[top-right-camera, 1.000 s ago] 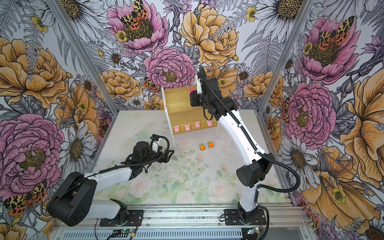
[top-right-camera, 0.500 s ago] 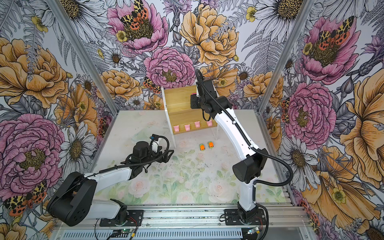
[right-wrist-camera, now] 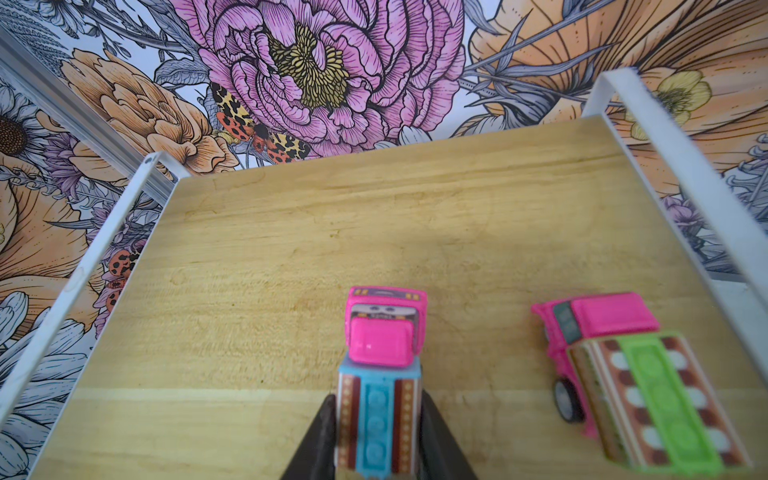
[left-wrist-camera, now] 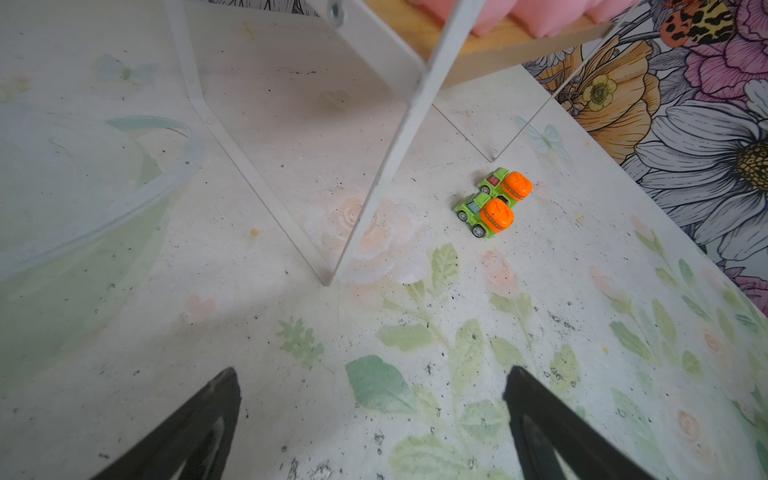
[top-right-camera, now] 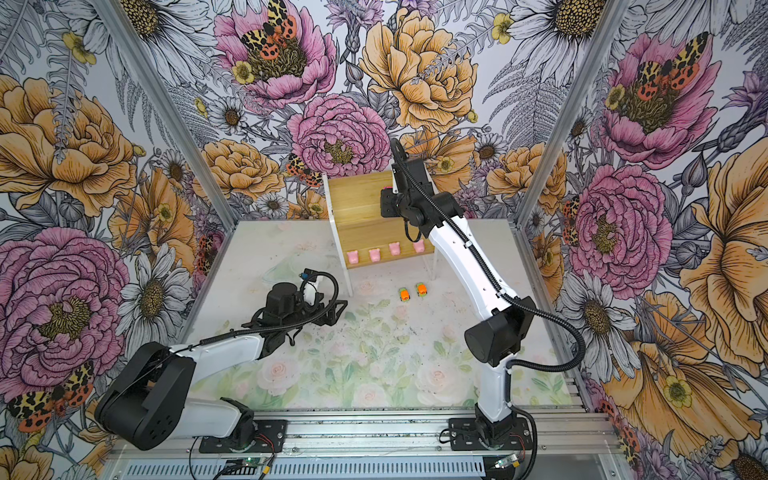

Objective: Place and organize the plastic toys onto the shelf
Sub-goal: 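Lower the held car onto the upper shelf board beside the first car, then open the right gripper and withdraw it toward the green-and-orange cars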

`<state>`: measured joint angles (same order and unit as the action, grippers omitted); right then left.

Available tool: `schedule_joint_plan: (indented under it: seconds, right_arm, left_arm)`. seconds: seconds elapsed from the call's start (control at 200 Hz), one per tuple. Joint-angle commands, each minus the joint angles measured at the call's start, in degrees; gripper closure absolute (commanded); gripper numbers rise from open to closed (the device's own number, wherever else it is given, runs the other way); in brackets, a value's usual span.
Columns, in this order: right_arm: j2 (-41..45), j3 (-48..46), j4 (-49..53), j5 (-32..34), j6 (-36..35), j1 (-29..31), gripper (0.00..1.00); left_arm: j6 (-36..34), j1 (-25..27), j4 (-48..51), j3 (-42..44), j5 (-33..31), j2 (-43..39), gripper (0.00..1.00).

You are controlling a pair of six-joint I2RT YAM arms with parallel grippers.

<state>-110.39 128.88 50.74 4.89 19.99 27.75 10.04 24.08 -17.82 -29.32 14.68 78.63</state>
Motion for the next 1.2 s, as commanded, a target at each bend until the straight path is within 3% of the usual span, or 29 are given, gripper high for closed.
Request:
schedule_joint_plan:
  seconds: [0.0, 0.58, 0.8, 0.996, 1.191]
  right_arm:
    - [-0.7, 2.1, 0.2, 0.0, -0.6, 0.4, 0.67]
    - [-0.3, 2.3, 0.1, -0.2, -1.3, 0.4, 0.66]
    - [5.8, -1.9, 0.1, -1.8, -2.3, 0.4, 0.64]
    - [20.6, -20.5, -2.8, -1.6, -5.2, 0.7, 0.52]
    - [39.1, -52.8, -15.9, -1.6, -3.2, -0.3, 0.43]
  left_arm:
    - [-0.5, -0.5, -1.0, -0.3, 1.2, 0.5, 0.01]
    - [-0.4, -0.4, -1.0, -0.2, 0.9, 0.5, 0.01]
    - [-0.4, -0.5, -1.0, -0.2, 0.5, 0.3, 0.01]
    - [-0.6, -0.5, -1.1, 0.2, 0.3, -0.2, 0.01]
    - [-0.4, -0.5, -1.8, 1.2, 0.0, -0.8, 0.01]
